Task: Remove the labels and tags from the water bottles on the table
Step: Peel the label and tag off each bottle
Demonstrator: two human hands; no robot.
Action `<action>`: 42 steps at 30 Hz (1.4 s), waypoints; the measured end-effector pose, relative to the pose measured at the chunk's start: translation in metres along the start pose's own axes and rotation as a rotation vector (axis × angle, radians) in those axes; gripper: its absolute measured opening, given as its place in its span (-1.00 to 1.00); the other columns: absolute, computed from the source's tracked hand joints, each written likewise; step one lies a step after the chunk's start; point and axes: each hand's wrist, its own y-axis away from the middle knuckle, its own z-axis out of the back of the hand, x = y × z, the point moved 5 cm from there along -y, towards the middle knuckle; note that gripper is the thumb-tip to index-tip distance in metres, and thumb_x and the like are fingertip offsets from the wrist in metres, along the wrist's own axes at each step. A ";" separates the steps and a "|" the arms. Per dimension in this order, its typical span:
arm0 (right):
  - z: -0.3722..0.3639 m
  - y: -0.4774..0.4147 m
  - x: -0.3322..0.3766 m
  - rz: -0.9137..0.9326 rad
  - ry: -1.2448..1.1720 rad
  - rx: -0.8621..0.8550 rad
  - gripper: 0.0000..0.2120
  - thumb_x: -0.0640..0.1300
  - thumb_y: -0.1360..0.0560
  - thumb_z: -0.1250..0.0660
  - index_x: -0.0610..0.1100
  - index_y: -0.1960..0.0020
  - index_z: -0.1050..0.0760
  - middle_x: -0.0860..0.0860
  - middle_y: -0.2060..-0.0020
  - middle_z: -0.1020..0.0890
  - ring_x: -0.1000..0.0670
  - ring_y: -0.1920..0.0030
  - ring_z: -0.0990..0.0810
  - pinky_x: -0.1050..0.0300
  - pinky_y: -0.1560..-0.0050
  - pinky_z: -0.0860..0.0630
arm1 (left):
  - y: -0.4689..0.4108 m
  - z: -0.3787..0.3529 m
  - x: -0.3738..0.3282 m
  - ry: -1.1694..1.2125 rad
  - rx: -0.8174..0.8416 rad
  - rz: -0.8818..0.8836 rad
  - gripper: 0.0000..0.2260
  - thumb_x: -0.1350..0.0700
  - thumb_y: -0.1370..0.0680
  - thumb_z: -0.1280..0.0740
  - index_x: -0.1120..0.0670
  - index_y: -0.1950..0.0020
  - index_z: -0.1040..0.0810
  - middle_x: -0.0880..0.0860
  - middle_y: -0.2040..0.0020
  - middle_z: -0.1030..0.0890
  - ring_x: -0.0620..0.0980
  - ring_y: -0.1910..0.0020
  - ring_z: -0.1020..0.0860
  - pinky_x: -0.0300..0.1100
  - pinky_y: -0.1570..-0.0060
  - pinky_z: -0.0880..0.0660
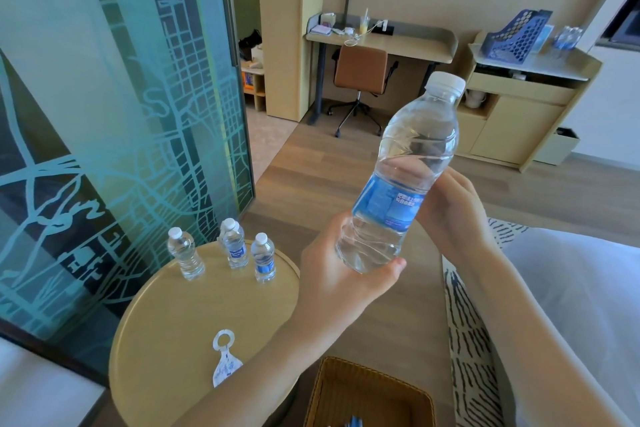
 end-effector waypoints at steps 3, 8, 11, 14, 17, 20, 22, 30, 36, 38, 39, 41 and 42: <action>0.001 0.002 0.001 -0.002 0.032 -0.041 -0.71 -0.24 -0.61 -0.19 -0.29 -0.18 -0.64 -0.22 -0.16 -0.68 -0.23 -0.21 -0.63 -0.22 -0.25 -0.55 | -0.002 0.003 0.002 -0.012 -0.019 -0.003 -0.60 -0.05 -0.29 -0.57 -0.15 -0.08 -0.56 -0.22 0.08 -0.67 -0.21 0.03 -0.64 -0.51 0.11 -0.45; 0.000 0.003 0.004 -0.014 0.037 -0.047 -0.68 -0.28 -0.62 -0.13 -0.34 -0.25 -0.57 -0.23 -0.17 -0.66 -0.25 -0.23 -0.62 -0.32 -0.31 -0.49 | -0.003 0.001 0.003 -0.016 -0.024 -0.006 -0.61 -0.06 -0.29 -0.57 -0.13 -0.07 -0.56 -0.20 0.09 -0.67 -0.18 0.04 -0.64 -0.50 0.11 -0.45; -0.003 0.001 0.012 -0.024 -0.089 -0.015 -0.61 -0.14 -0.59 -0.09 -0.28 -0.31 -0.49 -0.15 -0.13 -0.66 -0.17 -0.15 -0.62 -0.19 -0.20 -0.53 | -0.003 -0.001 0.007 -0.019 -0.020 0.011 -0.57 -0.11 -0.28 -0.56 -0.12 -0.09 -0.56 -0.19 0.08 -0.67 -0.15 0.03 -0.64 -0.47 0.10 -0.47; -0.001 -0.006 0.027 0.028 -0.025 -0.044 -0.45 -0.02 -0.55 -0.17 -0.33 -0.43 -0.37 -0.25 -0.25 -0.56 -0.24 -0.24 -0.55 -0.30 -0.28 -0.46 | -0.003 -0.002 0.009 -0.026 -0.030 0.010 -0.59 -0.09 -0.28 -0.57 -0.16 -0.07 -0.54 -0.23 0.10 -0.66 -0.18 0.06 -0.64 -0.50 0.12 -0.46; -0.004 -0.008 0.037 0.100 0.162 -0.044 -0.40 0.02 -0.50 -0.31 -0.36 -0.39 -0.41 -0.21 -0.19 -0.61 -0.23 -0.21 -0.60 -0.23 -0.21 -0.54 | -0.002 -0.004 0.012 -0.032 -0.032 0.014 -0.56 -0.10 -0.29 -0.56 -0.12 -0.11 -0.55 -0.24 0.09 -0.66 -0.19 0.05 -0.64 -0.49 0.11 -0.47; -0.006 -0.007 0.039 0.104 0.212 -0.059 -0.44 0.01 -0.48 -0.37 -0.34 -0.34 -0.47 -0.14 -0.12 -0.66 -0.20 -0.19 -0.64 -0.19 -0.19 -0.55 | -0.003 -0.005 0.014 -0.036 -0.034 0.012 -0.57 -0.09 -0.29 -0.56 -0.12 -0.10 -0.54 -0.25 0.09 -0.65 -0.20 0.06 -0.64 -0.48 0.12 -0.48; -0.006 -0.007 0.040 0.103 0.199 -0.068 -0.49 -0.03 -0.50 -0.38 -0.33 -0.33 -0.49 -0.12 -0.10 -0.68 -0.21 -0.17 -0.65 -0.21 -0.18 -0.56 | -0.003 -0.005 0.016 -0.042 -0.033 0.011 -0.58 -0.06 -0.30 -0.57 -0.09 -0.10 -0.54 -0.24 0.10 -0.65 -0.20 0.08 -0.64 -0.49 0.13 -0.47; -0.004 -0.002 0.041 0.145 0.203 -0.200 -0.47 0.00 -0.40 -0.51 -0.28 -0.26 -0.58 -0.15 -0.05 -0.71 -0.21 -0.11 -0.69 -0.28 -0.19 -0.58 | -0.007 -0.006 0.023 -0.077 0.079 0.044 -0.49 -0.14 -0.30 -0.55 -0.11 -0.18 -0.48 -0.24 0.01 -0.62 -0.21 -0.02 -0.61 -0.46 0.06 -0.48; -0.003 0.000 0.043 0.180 0.159 -0.232 -0.47 -0.03 -0.39 -0.53 -0.30 -0.26 -0.58 -0.18 -0.03 -0.71 -0.25 -0.09 -0.69 -0.21 -0.14 -0.61 | -0.024 0.005 0.013 0.087 0.175 0.020 -0.53 -0.18 -0.51 -0.36 -0.06 -0.38 -0.44 -0.19 -0.29 -0.57 -0.18 -0.31 -0.50 -0.14 -0.32 -0.38; -0.006 0.000 0.043 0.178 0.165 -0.224 -0.47 -0.02 -0.38 -0.53 -0.29 -0.25 -0.59 -0.16 -0.01 -0.72 -0.24 -0.08 -0.69 -0.17 -0.11 -0.61 | -0.035 0.009 0.004 0.121 0.140 -0.038 -0.67 -0.04 -0.57 -0.36 -0.01 -0.32 -0.53 -0.12 -0.24 -0.62 -0.09 -0.28 -0.55 -0.05 -0.34 -0.41; -0.006 0.000 0.042 0.177 0.166 -0.223 -0.49 -0.02 -0.38 -0.53 -0.27 -0.24 -0.60 -0.15 0.00 -0.72 -0.24 -0.07 -0.70 -0.16 -0.10 -0.61 | -0.040 0.011 0.002 0.144 0.130 -0.050 -0.75 0.01 -0.59 -0.36 0.01 -0.25 -0.59 -0.09 -0.17 -0.66 -0.05 -0.23 -0.59 -0.01 -0.30 -0.45; -0.006 0.002 0.041 0.176 0.159 -0.222 -0.52 -0.02 -0.38 -0.54 -0.23 -0.22 -0.62 -0.13 0.01 -0.73 -0.23 -0.07 -0.70 -0.17 -0.11 -0.61 | -0.047 0.014 0.002 0.188 0.102 -0.042 -0.85 0.06 -0.60 -0.35 0.00 -0.13 -0.65 -0.06 -0.04 -0.71 -0.05 -0.12 -0.65 -0.06 -0.20 -0.52; -0.006 0.003 0.041 0.175 0.153 -0.216 -0.53 -0.02 -0.38 -0.54 -0.22 -0.21 -0.63 -0.12 0.01 -0.74 -0.23 -0.07 -0.70 -0.17 -0.11 -0.61 | -0.050 0.016 0.003 0.204 0.085 -0.037 -0.88 0.07 -0.60 -0.35 -0.01 -0.08 -0.67 -0.05 0.01 -0.72 -0.07 -0.06 -0.66 -0.13 -0.14 -0.54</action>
